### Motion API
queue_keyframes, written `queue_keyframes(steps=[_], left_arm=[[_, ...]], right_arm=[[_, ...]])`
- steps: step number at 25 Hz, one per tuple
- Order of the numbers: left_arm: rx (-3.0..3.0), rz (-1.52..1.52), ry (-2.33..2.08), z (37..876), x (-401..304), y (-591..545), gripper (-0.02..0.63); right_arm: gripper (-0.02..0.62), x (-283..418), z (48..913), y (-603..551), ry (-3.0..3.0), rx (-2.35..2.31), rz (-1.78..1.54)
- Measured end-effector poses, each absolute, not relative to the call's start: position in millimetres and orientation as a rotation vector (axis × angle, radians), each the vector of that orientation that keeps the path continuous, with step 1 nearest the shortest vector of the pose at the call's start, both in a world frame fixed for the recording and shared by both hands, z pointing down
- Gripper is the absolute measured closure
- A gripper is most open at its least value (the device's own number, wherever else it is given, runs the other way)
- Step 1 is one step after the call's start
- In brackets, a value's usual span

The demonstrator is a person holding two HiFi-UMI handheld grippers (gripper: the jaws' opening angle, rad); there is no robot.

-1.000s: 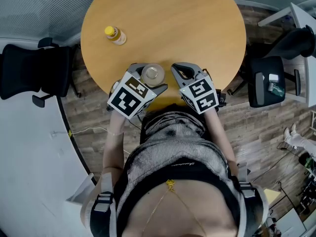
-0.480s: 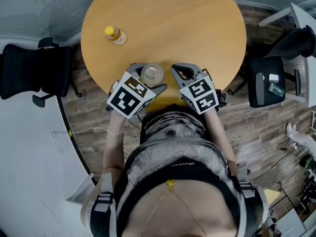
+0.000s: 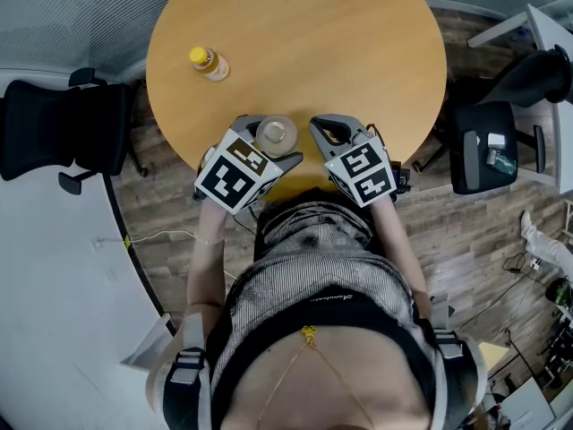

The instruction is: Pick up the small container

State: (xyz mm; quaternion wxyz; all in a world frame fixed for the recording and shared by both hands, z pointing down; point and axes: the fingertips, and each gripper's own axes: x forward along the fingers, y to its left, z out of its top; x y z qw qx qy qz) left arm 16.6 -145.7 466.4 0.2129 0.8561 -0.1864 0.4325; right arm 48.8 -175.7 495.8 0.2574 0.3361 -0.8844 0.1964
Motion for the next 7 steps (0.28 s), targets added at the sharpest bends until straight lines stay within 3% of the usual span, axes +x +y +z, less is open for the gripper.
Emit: queue_keyframes(steps=[7], left_arm=[[2.373,1.202,-0.517,469.7,17.6,-146.2,0.259]], right_arm=[[0.571,48.7,497.2,-176.4,-2.402,0.908,0.524]])
